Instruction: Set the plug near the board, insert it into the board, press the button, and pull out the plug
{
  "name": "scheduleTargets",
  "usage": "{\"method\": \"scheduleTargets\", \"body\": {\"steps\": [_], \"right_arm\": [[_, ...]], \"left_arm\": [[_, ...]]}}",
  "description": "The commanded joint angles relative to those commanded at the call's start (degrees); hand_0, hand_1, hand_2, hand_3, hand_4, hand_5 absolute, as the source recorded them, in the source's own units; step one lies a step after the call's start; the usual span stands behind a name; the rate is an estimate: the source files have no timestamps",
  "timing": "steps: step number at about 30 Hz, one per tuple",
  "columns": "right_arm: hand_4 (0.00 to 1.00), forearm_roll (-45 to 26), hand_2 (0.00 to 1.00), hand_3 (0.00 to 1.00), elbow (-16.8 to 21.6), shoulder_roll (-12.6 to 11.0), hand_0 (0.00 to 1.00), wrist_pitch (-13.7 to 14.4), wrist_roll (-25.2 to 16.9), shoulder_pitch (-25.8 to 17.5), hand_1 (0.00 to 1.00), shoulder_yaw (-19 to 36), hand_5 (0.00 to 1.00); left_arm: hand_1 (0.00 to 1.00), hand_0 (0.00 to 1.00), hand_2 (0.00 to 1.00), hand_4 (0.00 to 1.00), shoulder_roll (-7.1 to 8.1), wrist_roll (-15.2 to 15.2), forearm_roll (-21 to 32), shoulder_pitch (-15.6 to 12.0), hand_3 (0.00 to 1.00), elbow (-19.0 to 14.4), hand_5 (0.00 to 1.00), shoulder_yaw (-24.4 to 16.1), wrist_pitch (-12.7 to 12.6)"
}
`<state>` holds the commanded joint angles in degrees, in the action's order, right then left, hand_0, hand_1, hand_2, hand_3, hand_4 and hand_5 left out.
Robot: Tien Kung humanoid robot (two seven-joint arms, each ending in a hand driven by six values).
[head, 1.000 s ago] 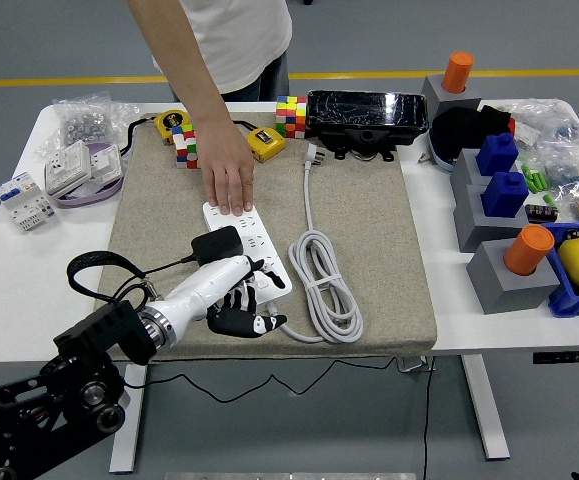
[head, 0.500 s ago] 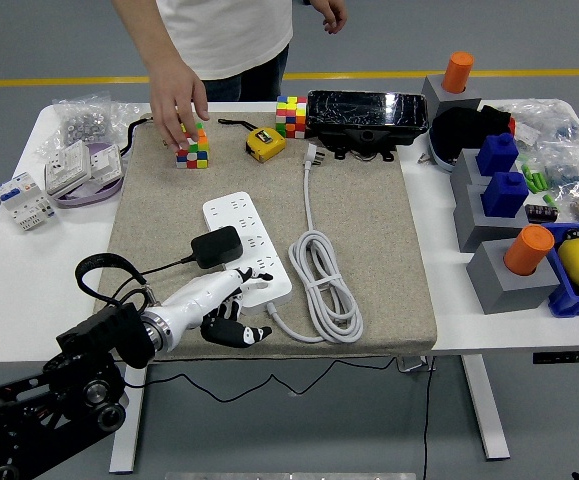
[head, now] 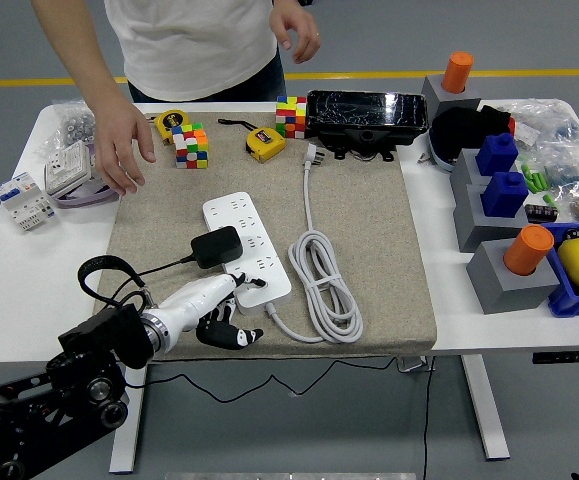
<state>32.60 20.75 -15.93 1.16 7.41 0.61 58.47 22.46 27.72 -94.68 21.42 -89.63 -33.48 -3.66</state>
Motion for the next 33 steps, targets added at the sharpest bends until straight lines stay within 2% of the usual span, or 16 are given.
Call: {"method": "scheduleTargets", "body": {"steps": [1, 2, 7, 8, 9, 13, 14, 18, 20, 24, 33], "right_arm": [[0.980, 0.0, 0.684, 0.617, 0.0, 0.0, 0.578, 0.0, 0.0, 0.0, 0.671, 0.0, 0.518], [0.980, 0.0, 0.684, 0.617, 0.0, 0.0, 0.580, 0.0, 0.0, 0.0, 0.672, 0.1, 0.518], [0.980, 0.0, 0.684, 0.617, 0.0, 0.0, 0.580, 0.0, 0.0, 0.0, 0.672, 0.1, 0.518], [0.980, 0.0, 0.684, 0.617, 0.0, 0.0, 0.579, 0.0, 0.0, 0.0, 0.671, 0.0, 0.518], [0.980, 0.0, 0.684, 0.617, 0.0, 0.0, 0.579, 0.0, 0.0, 0.0, 0.671, 0.0, 0.518], [0.980, 0.1, 0.684, 0.617, 0.1, 0.1, 0.579, 0.0, -0.1, -0.1, 0.671, 0.1, 0.518], [0.980, 0.1, 0.683, 0.616, 0.1, 0.1, 0.581, 0.0, 0.0, -0.1, 0.671, 0.1, 0.519], [0.980, 0.1, 0.683, 0.616, 0.0, 0.0, 0.581, 0.0, 0.0, -0.1, 0.671, 0.1, 0.519], [0.980, 0.1, 0.683, 0.617, 0.1, 0.1, 0.581, 0.0, 0.0, 0.0, 0.672, 0.1, 0.520], [0.980, 0.1, 0.683, 0.617, 0.1, 0.1, 0.581, 0.0, 0.0, 0.0, 0.672, 0.1, 0.520], [0.981, 0.1, 0.683, 0.617, 0.1, 0.1, 0.579, 0.1, -0.1, 0.0, 0.671, 0.0, 0.520]], "left_arm": [[0.079, 0.065, 0.140, 0.743, 0.01, 0.1, 0.0, 0.0, 0.827, 0.0, 0.265, 0.0, 0.1], [0.078, 0.065, 0.140, 0.742, 0.01, 0.3, 0.1, 0.0, 0.778, 0.0, 0.267, 0.1, 0.2], [0.078, 0.065, 0.140, 0.742, -0.03, 0.5, 0.3, 0.1, 0.778, 0.0, 0.267, 0.1, 0.5], [0.078, 0.066, 0.139, 0.740, -0.05, 0.4, 0.2, 0.1, 0.723, 0.0, 0.270, 0.1, 0.3], [0.078, 0.066, 0.139, 0.740, -0.06, 0.2, 0.2, 0.1, 0.723, 0.0, 0.270, 0.1, 0.2], [0.078, 0.066, 0.139, 0.740, 0.00, -4.0, 1.6, -0.4, 0.723, -0.5, 0.270, -0.7, -3.1], [0.073, 0.070, 0.140, 0.739, 0.00, -5.0, 2.3, -0.4, 0.641, -0.5, 0.273, -0.9, -3.7], [0.073, 0.070, 0.140, 0.739, 0.12, -10.1, 6.2, -0.6, 0.641, -0.5, 0.273, -1.7, -7.2], [0.065, 0.088, 0.143, 0.748, 0.20, -12.3, 7.8, -0.6, 0.608, -0.5, 0.293, -1.7, -8.9], [0.065, 0.088, 0.143, 0.748, 0.15, -16.1, 10.0, -0.9, 0.608, -0.7, 0.293, -1.7, -11.8], [0.065, 0.090, 0.148, 0.754, 0.08, -17.1, 10.5, -1.6, 0.608, -1.9, 0.303, -2.6, -12.7]]}}
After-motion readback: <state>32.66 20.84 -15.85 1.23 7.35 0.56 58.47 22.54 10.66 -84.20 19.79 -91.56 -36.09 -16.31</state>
